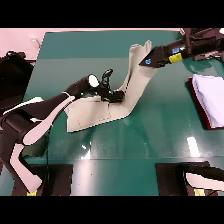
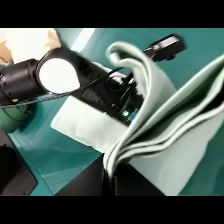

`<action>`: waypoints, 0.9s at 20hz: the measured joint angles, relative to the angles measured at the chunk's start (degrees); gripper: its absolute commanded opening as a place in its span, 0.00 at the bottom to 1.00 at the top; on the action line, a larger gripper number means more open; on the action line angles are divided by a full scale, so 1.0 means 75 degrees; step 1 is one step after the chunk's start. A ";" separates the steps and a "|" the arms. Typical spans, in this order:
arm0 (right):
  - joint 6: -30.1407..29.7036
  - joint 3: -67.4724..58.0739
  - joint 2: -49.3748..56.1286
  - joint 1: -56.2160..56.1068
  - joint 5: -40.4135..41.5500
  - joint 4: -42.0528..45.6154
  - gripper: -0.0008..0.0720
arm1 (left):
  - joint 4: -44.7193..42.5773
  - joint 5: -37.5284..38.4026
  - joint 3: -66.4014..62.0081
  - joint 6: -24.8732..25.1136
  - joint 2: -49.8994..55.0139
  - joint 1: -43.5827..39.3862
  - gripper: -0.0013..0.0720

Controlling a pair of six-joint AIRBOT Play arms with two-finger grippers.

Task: Fold the shirts.

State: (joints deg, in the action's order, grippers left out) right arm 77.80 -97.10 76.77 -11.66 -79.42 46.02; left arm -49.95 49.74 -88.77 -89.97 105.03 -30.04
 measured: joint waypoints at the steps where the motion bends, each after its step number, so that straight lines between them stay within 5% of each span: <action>1: 0.0020 -0.0009 0.0000 -0.0207 0.0134 0.0000 0.03 | -0.0181 0.0108 -0.0128 0.0000 -0.0140 0.0140 0.05; 6: 0.0087 -0.0035 0.0341 -0.1798 0.1349 -0.0239 0.04 | -0.1626 0.0912 -0.0697 -0.0006 -0.1749 0.1504 0.05; 9: -0.0315 -0.0047 0.1037 -0.3063 0.2428 -0.0676 0.47 | -0.2291 0.1157 -0.0828 -0.0006 -0.2952 0.2433 0.05; 14: -0.0860 -0.0099 0.2025 -0.4074 0.3139 -0.0994 0.46 | -0.2774 0.1326 -0.0892 -0.0006 -0.4223 0.3314 0.05; 18: -0.0822 0.0705 0.1676 -0.3165 0.2760 -0.0361 0.49 | -0.2856 0.1486 -0.0892 -0.0003 -0.4514 0.3436 0.05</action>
State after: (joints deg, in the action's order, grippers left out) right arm 71.64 -91.81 89.34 -35.40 -58.72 43.31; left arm -71.37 60.88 -95.46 -90.00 71.18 -4.27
